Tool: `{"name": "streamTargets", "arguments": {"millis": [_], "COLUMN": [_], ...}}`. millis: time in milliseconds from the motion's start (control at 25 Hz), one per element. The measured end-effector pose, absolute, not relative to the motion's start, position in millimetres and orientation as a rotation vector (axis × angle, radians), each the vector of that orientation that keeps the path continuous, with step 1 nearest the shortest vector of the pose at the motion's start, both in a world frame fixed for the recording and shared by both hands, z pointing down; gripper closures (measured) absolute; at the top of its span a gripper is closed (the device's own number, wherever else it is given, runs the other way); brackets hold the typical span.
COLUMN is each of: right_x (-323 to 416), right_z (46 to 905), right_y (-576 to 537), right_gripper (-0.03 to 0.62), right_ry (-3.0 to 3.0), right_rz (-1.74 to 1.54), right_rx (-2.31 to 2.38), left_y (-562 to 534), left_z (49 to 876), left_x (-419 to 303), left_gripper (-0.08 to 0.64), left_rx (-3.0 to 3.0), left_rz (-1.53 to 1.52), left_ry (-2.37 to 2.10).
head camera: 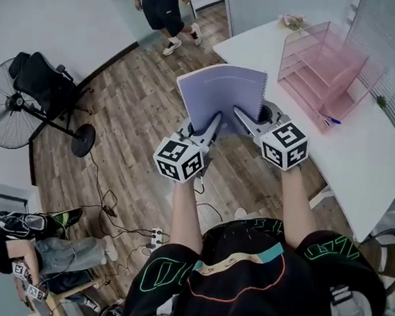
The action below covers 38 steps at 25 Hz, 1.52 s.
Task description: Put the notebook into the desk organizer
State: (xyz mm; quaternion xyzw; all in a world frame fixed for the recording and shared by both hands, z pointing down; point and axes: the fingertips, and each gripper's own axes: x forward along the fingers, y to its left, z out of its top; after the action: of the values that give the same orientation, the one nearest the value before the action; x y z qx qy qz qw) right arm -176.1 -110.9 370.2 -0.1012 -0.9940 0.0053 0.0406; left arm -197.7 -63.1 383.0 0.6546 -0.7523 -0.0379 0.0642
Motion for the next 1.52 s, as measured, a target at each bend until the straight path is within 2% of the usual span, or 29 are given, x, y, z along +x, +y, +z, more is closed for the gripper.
{"name": "streamTargets", "arguments": {"millis": [360,1000,1520], "right_x": [-193,-269,-309], "right_z": [382,365,327], "right_y": [-131,-178,-269], "right_gripper": [0.495,0.495,0.495], "right_ry": [-3.029,-3.058,-3.096], "right_rz": [0.083,-0.011,-0.08], "right_rx": [-0.328,-0.237,0.094], "left_y": [-82,-131,-229], "left_z": [394,378,341], "left_x": [-213,-293,-343], "left_gripper": [0.522,0.522,0.52], "left_rx": [1.952,2.059,2.331], "left_rz": [-0.09,-0.136,-0.139], "left_ry": [-2.254,-2.217,-1.979]}}
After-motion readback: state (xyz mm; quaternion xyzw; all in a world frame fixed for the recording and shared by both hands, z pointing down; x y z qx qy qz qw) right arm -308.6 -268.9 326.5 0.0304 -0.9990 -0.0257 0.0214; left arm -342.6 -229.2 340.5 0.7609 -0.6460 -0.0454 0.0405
